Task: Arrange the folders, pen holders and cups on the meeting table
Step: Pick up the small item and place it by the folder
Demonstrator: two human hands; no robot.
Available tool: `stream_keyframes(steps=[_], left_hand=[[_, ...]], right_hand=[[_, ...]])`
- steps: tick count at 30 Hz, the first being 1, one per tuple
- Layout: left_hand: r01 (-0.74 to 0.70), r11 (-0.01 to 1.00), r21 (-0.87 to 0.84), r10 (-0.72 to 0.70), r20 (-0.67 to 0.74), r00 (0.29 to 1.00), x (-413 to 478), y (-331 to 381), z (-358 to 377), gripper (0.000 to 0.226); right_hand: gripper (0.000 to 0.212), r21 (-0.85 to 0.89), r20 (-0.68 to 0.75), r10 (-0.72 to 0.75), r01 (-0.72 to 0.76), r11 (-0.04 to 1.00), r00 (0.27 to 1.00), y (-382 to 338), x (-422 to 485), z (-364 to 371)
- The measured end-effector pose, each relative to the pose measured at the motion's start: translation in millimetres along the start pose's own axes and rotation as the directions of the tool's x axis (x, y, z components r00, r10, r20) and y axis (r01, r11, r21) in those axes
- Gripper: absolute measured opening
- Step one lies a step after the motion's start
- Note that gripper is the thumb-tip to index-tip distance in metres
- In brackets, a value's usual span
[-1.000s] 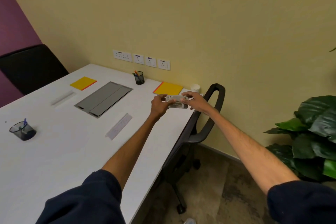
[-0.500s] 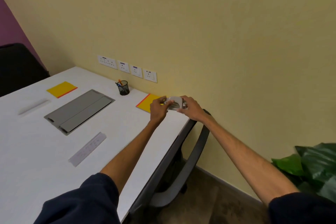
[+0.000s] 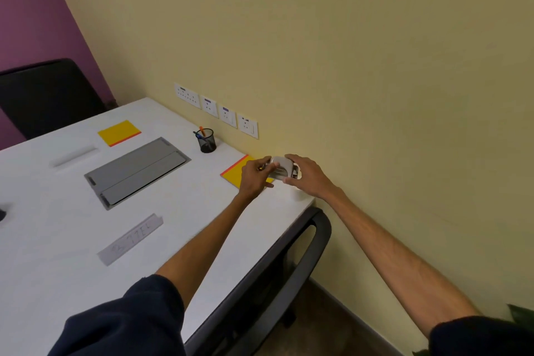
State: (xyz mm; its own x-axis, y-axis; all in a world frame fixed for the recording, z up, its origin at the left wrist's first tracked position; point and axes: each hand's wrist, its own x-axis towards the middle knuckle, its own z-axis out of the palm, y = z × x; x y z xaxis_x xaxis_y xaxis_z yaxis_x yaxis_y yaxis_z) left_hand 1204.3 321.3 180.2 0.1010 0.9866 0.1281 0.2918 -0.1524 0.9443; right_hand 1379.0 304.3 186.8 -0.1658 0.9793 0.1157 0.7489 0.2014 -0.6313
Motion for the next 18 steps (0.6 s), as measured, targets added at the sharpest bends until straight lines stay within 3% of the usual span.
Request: stream_keyframes(steps=[3,9,15,18], left_hand=[[0.015,0.999,0.032,-0.013,-0.059,0.998,11,-1,12,0.038],[0.089,0.994,0.057,-0.080,-0.139,0.987,32,0,24,0.037],[0.155,0.988,0.009,-0.151,-0.187,0.971,35,-3,29,0.032],[0.200,0.980,-0.023,-0.200,-0.218,0.955,45,-9,21,0.051]], right_hand=[[0.070,0.028,0.051,-0.074,0.073,0.997,0.996,9,18,-6],[0.058,0.052,0.165,-0.158,0.152,0.987,0.974,26,58,-24],[0.059,-0.017,0.238,-0.224,0.235,0.972,0.945,30,83,-15],[0.060,-0.056,0.252,-0.261,0.283,0.957,0.932,32,101,-5]])
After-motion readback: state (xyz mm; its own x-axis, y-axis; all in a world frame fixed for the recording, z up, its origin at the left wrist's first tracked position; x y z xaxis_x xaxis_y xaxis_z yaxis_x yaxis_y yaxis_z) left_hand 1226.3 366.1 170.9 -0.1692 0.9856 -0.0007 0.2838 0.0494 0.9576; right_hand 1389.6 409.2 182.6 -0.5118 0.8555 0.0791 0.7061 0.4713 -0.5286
